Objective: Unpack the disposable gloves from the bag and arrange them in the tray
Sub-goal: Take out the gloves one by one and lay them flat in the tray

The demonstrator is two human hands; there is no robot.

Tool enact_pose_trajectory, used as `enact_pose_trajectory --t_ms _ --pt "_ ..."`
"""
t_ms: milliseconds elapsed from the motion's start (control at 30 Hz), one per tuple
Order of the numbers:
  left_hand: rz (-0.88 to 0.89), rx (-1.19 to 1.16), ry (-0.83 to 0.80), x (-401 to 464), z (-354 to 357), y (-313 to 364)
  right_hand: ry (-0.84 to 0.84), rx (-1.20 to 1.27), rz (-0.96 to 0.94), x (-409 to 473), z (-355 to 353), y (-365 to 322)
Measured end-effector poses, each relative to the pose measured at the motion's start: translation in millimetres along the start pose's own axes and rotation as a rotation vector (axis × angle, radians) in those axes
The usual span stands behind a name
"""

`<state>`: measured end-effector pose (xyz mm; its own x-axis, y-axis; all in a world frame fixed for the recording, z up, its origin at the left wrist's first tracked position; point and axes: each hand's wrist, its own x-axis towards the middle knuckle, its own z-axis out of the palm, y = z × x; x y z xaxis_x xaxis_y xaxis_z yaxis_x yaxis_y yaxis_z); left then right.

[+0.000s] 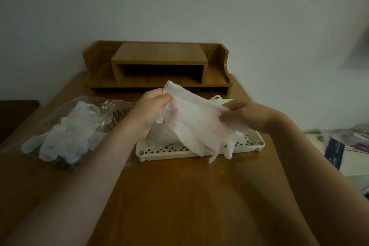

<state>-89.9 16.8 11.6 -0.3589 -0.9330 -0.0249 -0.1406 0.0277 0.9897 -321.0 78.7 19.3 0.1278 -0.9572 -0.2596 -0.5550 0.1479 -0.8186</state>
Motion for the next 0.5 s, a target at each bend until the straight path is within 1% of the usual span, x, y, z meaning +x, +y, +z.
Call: enact_pose_trajectory --t_ms 67,100,200,233,267,300,367,433,500 --pt "-0.029 -0.014 0.037 6.8 2.1 -4.0 0.038 0.038 0.026 5.5 -11.6 3.5" --pt "-0.044 -0.006 0.053 9.2 2.8 -5.7 0.072 0.1 0.037 8.4 -16.9 5.1" --pt "-0.069 0.054 0.073 19.1 6.8 -11.7 0.119 0.496 0.035 16.4 -30.9 5.4" --pt "-0.08 0.088 0.077 20.3 7.9 -12.6 0.137 0.565 0.035 21.2 -34.2 6.8" --pt "-0.091 0.125 0.085 23.3 8.6 -14.5 0.167 0.555 0.069 29.0 -36.4 9.8" --pt "-0.107 0.173 0.093 26.5 8.5 -17.6 0.209 0.469 0.119 38.6 -36.7 13.7" --pt "-0.128 0.29 0.096 29.0 8.8 -22.2 0.323 0.19 0.187 51.8 -31.9 17.5" --pt "-0.159 0.349 0.097 32.0 9.0 -27.3 0.42 -0.047 0.201 66.4 -25.3 18.7" --pt "-0.187 0.388 0.088 34.1 9.4 -34.0 0.455 -0.17 0.176 76.0 -18.7 15.9"
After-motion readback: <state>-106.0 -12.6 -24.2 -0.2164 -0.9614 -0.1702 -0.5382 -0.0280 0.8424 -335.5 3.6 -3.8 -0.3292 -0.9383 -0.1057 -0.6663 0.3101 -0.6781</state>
